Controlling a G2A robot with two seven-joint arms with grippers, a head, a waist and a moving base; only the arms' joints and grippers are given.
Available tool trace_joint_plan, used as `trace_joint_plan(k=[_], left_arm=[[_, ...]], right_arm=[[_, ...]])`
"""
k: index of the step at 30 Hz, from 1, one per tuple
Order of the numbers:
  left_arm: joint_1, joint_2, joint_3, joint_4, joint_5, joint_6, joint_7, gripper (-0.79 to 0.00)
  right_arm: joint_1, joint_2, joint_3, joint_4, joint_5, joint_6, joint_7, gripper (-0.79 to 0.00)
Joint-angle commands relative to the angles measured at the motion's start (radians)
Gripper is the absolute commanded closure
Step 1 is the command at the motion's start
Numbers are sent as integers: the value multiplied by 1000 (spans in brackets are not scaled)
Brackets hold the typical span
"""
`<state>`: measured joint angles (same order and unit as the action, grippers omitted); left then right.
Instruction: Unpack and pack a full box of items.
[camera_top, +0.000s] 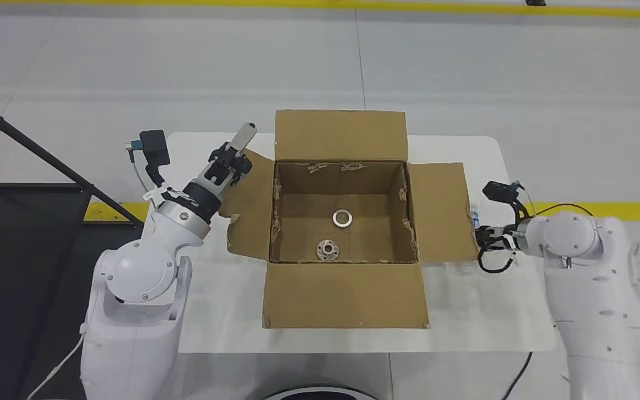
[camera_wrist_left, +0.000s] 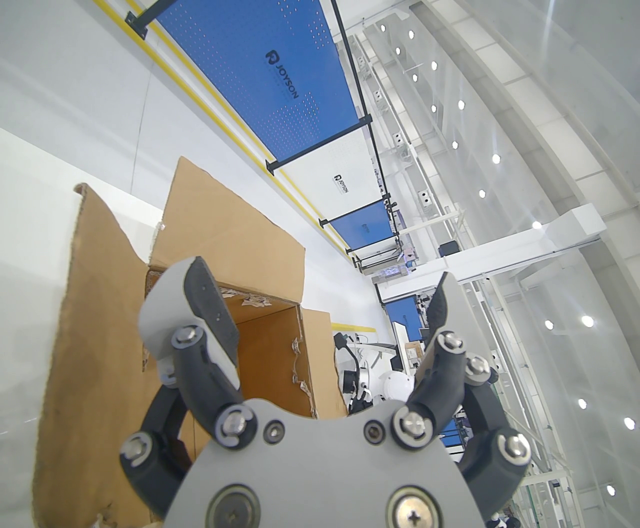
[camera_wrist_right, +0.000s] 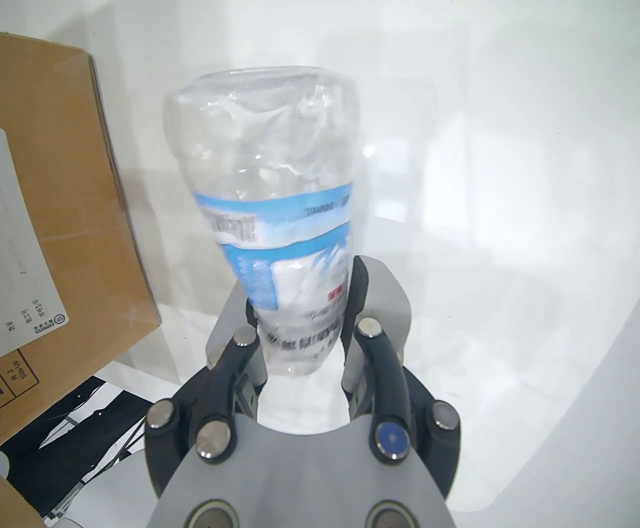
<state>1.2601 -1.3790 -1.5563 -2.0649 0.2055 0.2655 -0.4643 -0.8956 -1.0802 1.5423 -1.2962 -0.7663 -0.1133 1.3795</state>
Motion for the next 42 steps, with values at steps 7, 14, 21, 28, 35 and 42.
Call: trace_joint_plan(k=[7,14,21,28,35,42], left_arm=[[0,0,0,0,0,0,0,-785],[0,0,0,0,0,0,0,-785],[25,4,-16,-8,-14,-20,42,-785],[30,6,-41,-14,-37,0,91,-785],[30,6,-41,-14,-37,0,91,-785],[30,6,-41,-14,-37,0,91,-785]], right_arm=[[-20,15,30,-64,9,15,-22,-548],[-92,38,130,-406,-57,145,2,-785],[-65,43,79,-753,-71,198,27,-785],[147,27,-202,-777,-85,202,54,-785],[330,-6,-427,-686,-102,253,113,-785],[330,-6,-427,-686,-102,253,113,-785]])
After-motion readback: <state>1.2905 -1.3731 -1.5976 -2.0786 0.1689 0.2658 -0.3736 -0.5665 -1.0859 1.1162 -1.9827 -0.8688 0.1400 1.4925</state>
